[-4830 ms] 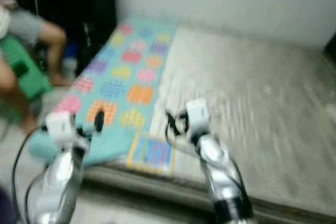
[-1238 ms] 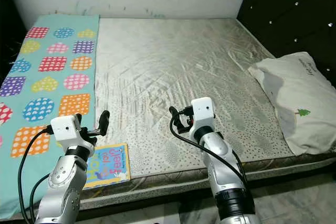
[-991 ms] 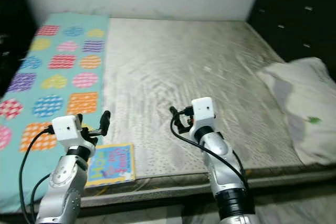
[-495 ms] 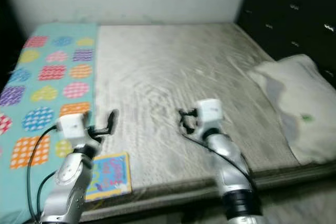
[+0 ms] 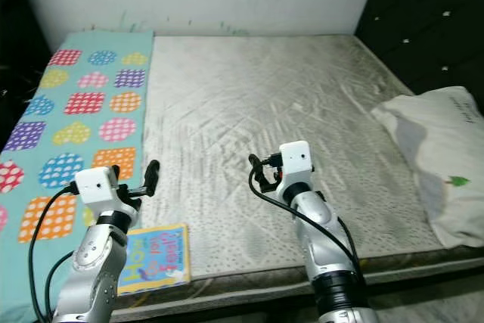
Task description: Clean up the room
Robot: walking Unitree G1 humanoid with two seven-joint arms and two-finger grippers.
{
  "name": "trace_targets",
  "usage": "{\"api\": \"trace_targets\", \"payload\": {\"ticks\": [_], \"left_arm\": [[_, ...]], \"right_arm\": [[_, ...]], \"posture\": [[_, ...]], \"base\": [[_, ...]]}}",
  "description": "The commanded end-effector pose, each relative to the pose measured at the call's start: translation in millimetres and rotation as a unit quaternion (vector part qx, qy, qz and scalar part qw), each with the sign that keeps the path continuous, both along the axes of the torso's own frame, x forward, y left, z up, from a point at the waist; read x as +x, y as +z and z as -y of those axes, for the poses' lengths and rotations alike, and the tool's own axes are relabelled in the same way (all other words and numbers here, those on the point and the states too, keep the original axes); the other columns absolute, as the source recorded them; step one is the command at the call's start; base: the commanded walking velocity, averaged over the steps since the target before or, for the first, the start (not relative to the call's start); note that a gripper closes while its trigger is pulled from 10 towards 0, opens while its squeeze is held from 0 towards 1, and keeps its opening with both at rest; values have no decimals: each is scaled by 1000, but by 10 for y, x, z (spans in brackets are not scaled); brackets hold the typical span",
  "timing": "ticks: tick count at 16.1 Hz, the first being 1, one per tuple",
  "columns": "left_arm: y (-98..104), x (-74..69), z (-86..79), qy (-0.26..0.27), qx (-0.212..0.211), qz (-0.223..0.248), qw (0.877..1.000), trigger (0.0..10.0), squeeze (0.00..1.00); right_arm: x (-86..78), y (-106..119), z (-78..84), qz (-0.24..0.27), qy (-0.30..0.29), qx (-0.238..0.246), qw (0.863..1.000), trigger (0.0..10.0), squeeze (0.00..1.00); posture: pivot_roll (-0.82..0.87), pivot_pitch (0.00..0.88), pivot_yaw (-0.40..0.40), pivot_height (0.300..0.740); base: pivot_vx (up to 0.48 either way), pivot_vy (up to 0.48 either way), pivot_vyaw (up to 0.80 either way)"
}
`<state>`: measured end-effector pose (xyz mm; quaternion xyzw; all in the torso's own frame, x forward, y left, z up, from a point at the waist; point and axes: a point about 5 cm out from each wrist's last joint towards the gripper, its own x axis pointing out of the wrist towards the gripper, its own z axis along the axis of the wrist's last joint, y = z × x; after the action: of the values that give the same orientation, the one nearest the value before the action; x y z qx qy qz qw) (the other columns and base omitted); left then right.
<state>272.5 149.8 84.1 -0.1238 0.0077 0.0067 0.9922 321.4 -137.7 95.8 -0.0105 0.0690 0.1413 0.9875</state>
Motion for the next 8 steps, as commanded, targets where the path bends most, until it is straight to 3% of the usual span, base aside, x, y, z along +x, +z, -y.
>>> {"api": "trace_targets", "payload": {"ticks": [1,4,8], "left_arm": [[-16,7,11,4,3,-10,1000,10000,0],[-21,15,12,8,6,-13,1000,10000,0],[-27,23,23,6,9,-15,1000,10000,0]], "right_arm": [[12,21,0,5,1,-2,1000,10000,0],[12,36,-34,16,16,-19,1000,10000,0],[-3,29,-45,15,17,-19,1000,10000,0]], "posture": [[-111,40,-46,740],[-110,39,-47,740],[-113,40,-45,740]], "base": [[0,0,0],[0,0,0],[0,0,800]]}}
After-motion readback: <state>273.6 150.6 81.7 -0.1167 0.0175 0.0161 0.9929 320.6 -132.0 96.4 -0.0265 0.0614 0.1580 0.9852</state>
